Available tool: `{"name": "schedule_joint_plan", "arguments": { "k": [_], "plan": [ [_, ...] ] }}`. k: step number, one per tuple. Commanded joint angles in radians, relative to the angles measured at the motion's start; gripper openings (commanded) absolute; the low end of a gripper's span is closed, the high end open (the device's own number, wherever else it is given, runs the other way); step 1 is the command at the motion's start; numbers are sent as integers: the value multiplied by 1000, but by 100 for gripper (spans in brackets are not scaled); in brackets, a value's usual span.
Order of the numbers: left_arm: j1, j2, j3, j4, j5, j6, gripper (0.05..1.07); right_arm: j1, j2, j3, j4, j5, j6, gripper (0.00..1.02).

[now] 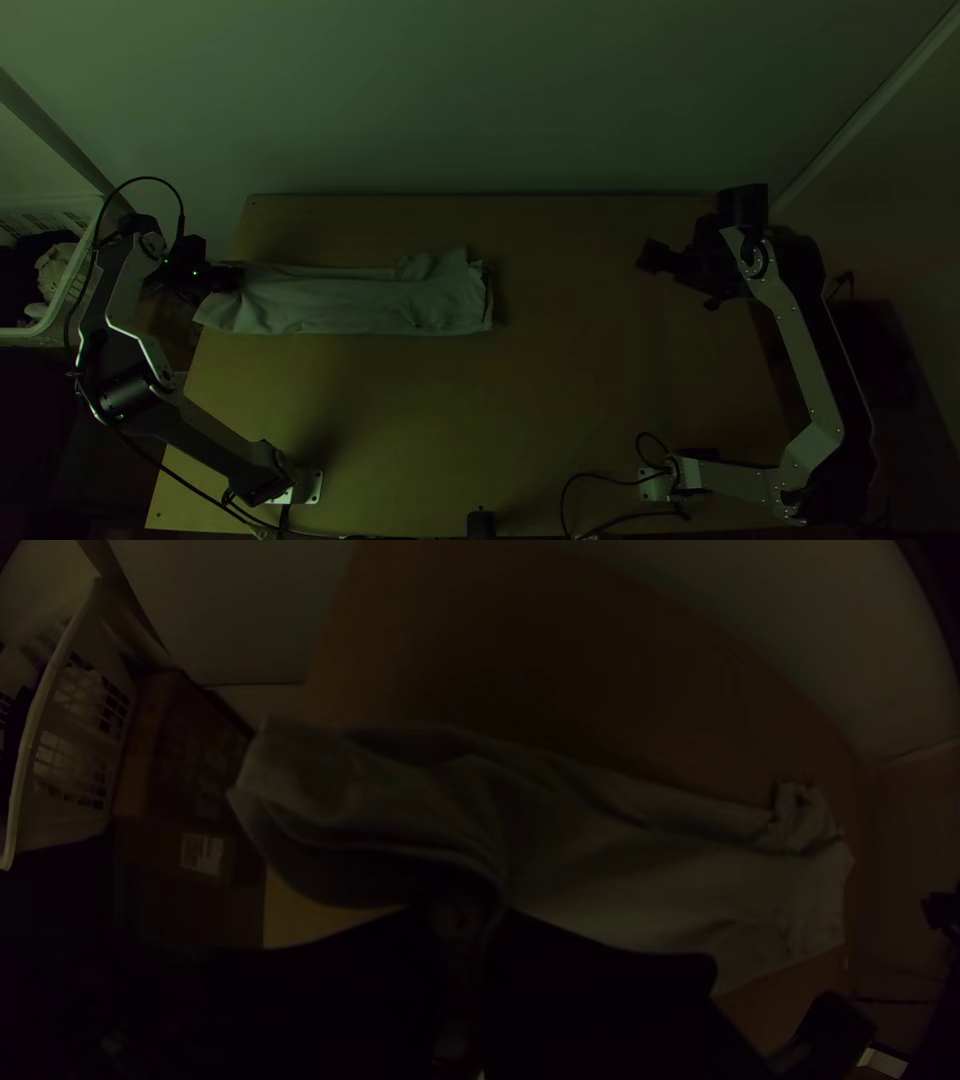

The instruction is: Fold the t-shirt

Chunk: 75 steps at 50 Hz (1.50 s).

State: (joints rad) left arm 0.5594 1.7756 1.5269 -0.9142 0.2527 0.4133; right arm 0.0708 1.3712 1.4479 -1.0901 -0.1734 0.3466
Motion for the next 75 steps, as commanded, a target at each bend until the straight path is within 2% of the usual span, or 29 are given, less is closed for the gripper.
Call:
{"name": "schedule_joint_plan", "arguments": {
  "k": [1,9,13,33,62,75],
  "plan": [
    [-46,-74,70,-49,-43,12,8,-6,-17,-29,2,-6,-3,99],
    [-181,-107,156,-130,-159,-39,8,-16,-23,-40,2,-6,-3,99],
    [-259,-111,208,-206,-171,-76,8,-25,-29,-41,4,-6,-6,99],
    [-635,-51,441,-370,-244,-272,8,-55,-49,-52,4,-6,-6,99],
    [-934,186,644,-442,-244,-512,8,-66,-75,-104,6,-6,-4,99],
    [-1032,277,705,-430,-242,-576,8,-66,-87,-132,16,-6,-3,99]
  ]
}}
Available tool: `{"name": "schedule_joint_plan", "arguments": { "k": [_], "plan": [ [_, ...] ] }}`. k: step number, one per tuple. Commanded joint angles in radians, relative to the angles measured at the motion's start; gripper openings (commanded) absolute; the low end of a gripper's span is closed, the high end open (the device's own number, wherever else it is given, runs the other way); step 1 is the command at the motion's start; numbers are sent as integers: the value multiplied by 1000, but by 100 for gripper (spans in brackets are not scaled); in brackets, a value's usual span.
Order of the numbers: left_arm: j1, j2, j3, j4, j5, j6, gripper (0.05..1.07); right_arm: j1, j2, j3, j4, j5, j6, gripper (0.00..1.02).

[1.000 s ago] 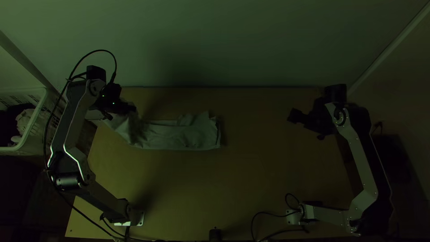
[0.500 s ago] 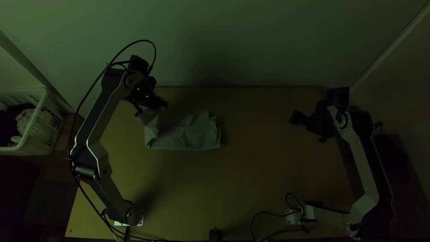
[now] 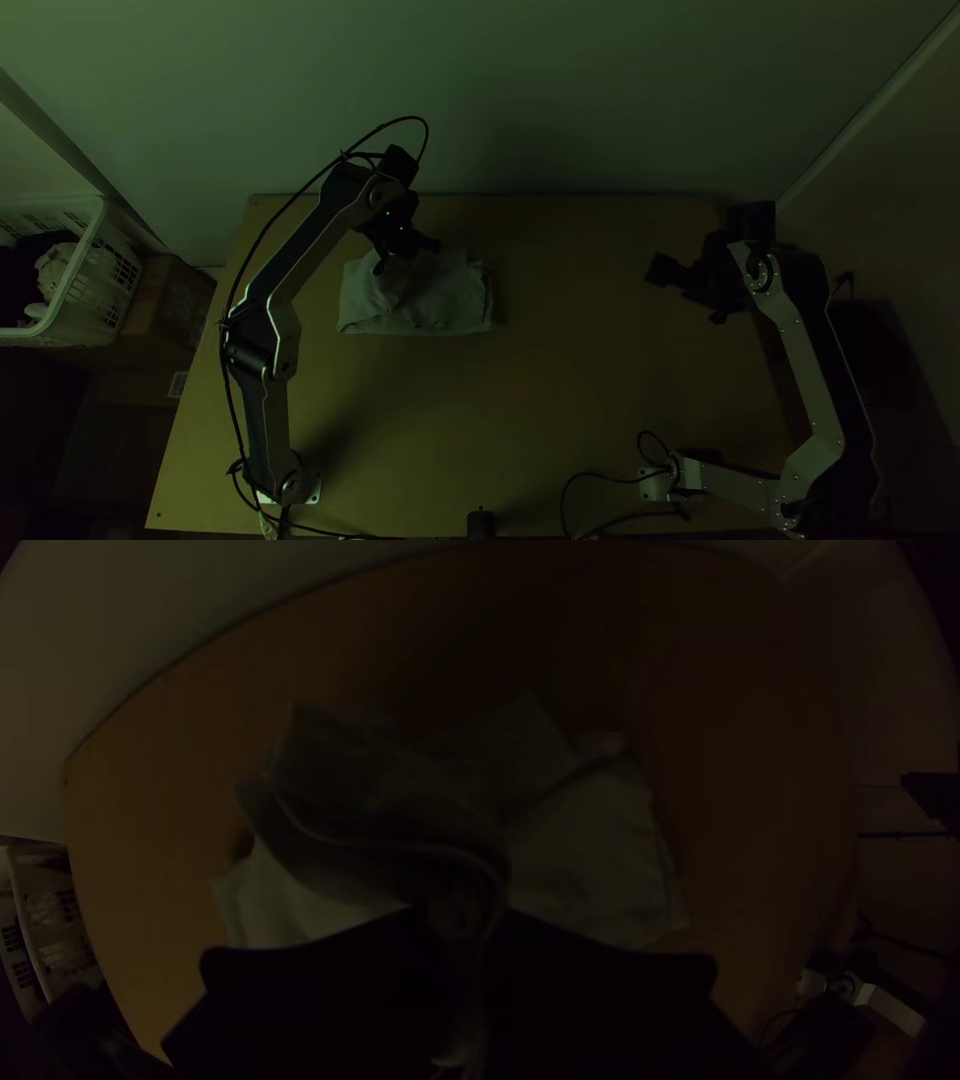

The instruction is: Fold the t-shirt

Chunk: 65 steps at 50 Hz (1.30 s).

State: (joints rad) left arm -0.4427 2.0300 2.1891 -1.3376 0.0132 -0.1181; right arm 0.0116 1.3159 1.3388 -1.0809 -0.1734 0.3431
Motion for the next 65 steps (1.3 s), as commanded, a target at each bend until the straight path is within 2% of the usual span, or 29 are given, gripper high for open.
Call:
{"name": "schedule_joint_plan", "arguments": {
  "k": [1,17,18,19,20,22,23,24,26,35,41,53,57,60,65],
  "plan": [
    [-36,27,43,-6,-4,-52,8,-7,-33,-26,7,-6,0,99],
    [-128,114,78,23,-2,-104,10,-7,-58,-70,22,-8,2,99],
    [-134,122,81,29,-2,-112,15,-4,-61,-76,26,-8,4,99],
    [-142,127,83,40,-1,-123,25,-1,-63,-82,27,-8,4,99],
    [-146,131,86,49,4,-138,42,1,-66,-89,29,-8,4,99],
    [-157,137,86,74,21,-164,87,5,-70,-101,35,-8,5,99],
    [-160,141,86,94,27,-181,107,7,-73,-107,36,-8,7,99],
    [-163,142,86,114,27,-213,103,10,-76,-113,38,-8,8,99],
    [-169,147,86,149,34,-247,103,18,-83,-125,45,-8,19,99],
    [-191,125,86,210,122,-258,103,37,-103,-155,75,-8,31,99],
    [-175,105,80,210,125,-255,103,34,-106,-151,91,-6,23,99],
    [-105,26,75,207,123,-233,103,28,-116,-127,200,-6,-33,99],
    [-74,-13,70,207,123,-224,103,25,-121,-127,274,-6,-69,97],
    [-53,-44,57,207,123,-212,103,25,-112,-109,283,-5,-85,95],
    [-8,-105,24,209,123,-196,103,19,-92,-50,292,-6,-101,98]
  ]
}}
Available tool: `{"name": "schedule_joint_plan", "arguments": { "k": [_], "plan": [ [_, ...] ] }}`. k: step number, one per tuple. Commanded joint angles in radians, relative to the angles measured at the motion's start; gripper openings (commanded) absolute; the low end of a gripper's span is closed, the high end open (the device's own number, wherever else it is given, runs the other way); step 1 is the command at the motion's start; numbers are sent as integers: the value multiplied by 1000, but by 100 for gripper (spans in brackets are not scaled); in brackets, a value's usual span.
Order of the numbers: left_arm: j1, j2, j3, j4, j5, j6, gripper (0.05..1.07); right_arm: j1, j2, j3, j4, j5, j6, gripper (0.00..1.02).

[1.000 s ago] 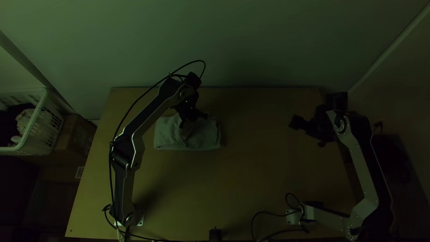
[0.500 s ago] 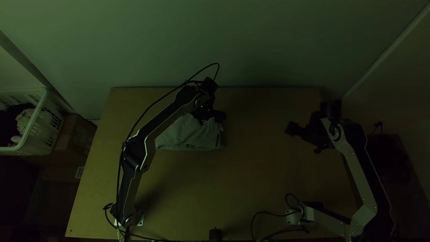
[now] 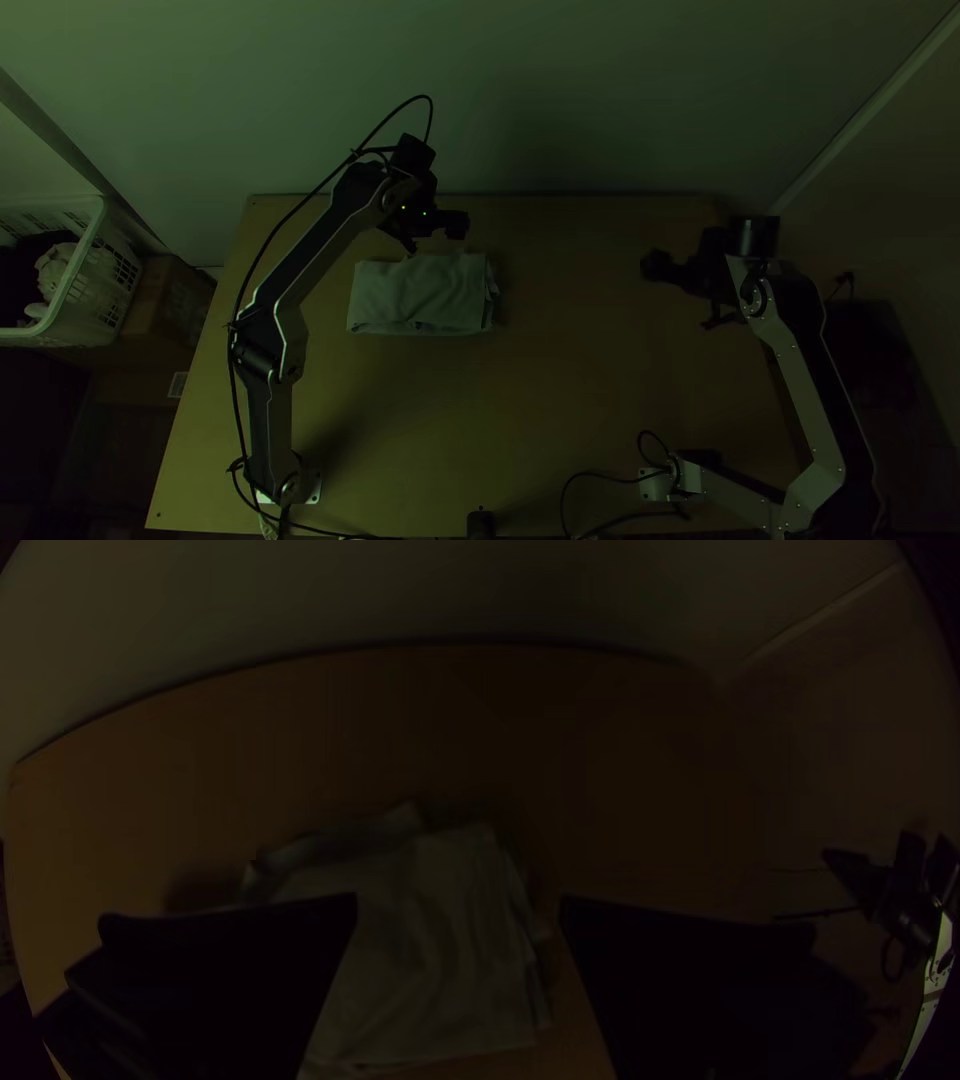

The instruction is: Fold the t-shirt

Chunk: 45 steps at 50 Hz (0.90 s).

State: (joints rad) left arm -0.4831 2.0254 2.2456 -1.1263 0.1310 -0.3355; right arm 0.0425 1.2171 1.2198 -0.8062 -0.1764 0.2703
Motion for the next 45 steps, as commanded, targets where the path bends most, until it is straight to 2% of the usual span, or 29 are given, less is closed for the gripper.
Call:
{"name": "schedule_joint_plan", "arguments": {
  "k": [1,10,13,21,31,35,41,45],
  "plan": [
    [41,-116,-43,0,5,26,103,-15,12,81,18,-3,-26,98],
    [127,-235,-86,2,4,46,103,-10,41,162,15,-5,-25,98],
    [166,-281,-113,10,4,55,103,-6,41,175,21,-5,-48,98],
    [258,-452,-274,114,5,95,103,-9,30,222,21,-5,-74,98],
    [386,-617,-416,141,5,142,103,-23,-2,265,16,-3,-88,98],
    [431,-700,-491,184,5,161,103,-29,-24,276,1,-3,-114,98],
    [486,-852,-621,278,5,194,103,-56,-73,276,-4,-3,-112,98],
    [523,-947,-713,329,4,230,103,-82,-111,262,-11,-2,-144,98]
  ]
}}
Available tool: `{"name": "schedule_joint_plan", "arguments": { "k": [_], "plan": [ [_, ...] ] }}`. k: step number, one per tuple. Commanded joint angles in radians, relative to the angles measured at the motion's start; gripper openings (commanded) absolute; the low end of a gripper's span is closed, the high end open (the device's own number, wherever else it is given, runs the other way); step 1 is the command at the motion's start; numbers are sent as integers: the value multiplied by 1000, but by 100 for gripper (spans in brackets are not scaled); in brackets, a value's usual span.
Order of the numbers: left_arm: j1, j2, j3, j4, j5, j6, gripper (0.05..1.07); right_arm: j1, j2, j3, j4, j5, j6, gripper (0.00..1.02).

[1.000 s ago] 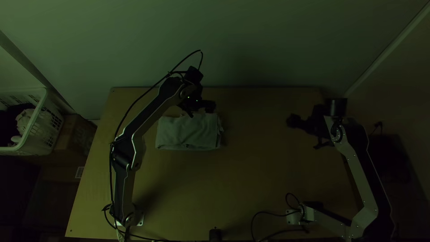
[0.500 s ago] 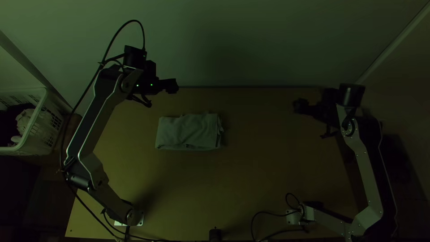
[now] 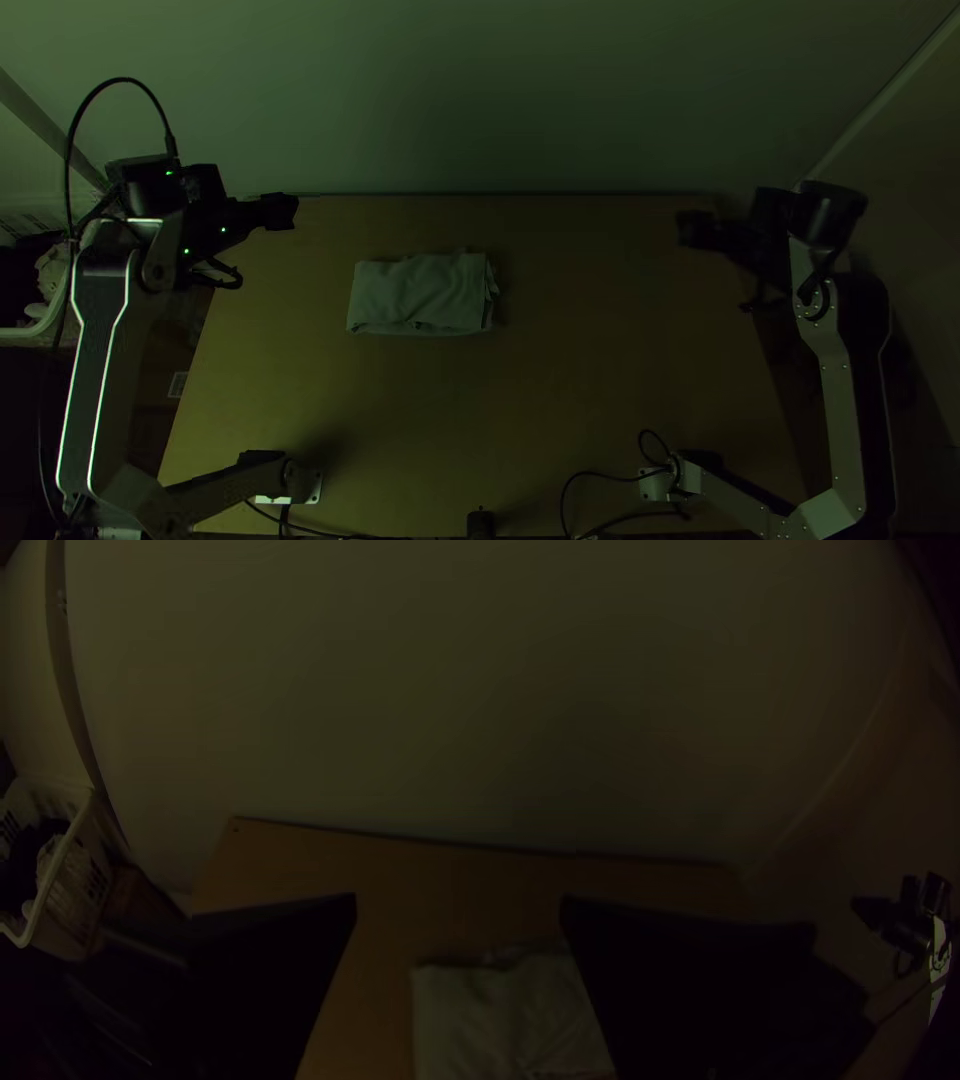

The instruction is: Fold the t-shirt

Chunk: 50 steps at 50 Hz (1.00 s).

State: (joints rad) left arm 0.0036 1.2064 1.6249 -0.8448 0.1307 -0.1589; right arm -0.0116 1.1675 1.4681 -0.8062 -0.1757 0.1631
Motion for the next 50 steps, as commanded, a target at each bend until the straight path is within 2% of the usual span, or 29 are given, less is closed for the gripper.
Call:
{"name": "schedule_joint_plan", "arguments": {
  "k": [1,8,12,20,27,30,44,50],
  "plan": [
    [45,-148,-112,53,4,59,103,-37,-71,11,-11,-2,-40,98],
    [131,-294,-247,116,3,84,103,-76,-158,-43,21,-1,-68,98],
    [157,-386,-333,159,3,96,103,-90,-239,-127,94,2,-91,98],
    [190,-554,-520,253,-8,98,103,-91,-378,-264,133,21,-139,98],
    [217,-739,-721,377,-17,99,103,-91,-517,-437,240,70,-178,98],
    [219,-829,-812,431,-17,114,103,-91,-583,-520,294,88,-217,98],
    [231,-1130,-1166,570,-19,170,103,-93,-833,-844,475,127,-335,98],
    [234,-1208,-1284,604,-20,191,103,-93,-896,-954,567,143,-355,98]
  ]
}}
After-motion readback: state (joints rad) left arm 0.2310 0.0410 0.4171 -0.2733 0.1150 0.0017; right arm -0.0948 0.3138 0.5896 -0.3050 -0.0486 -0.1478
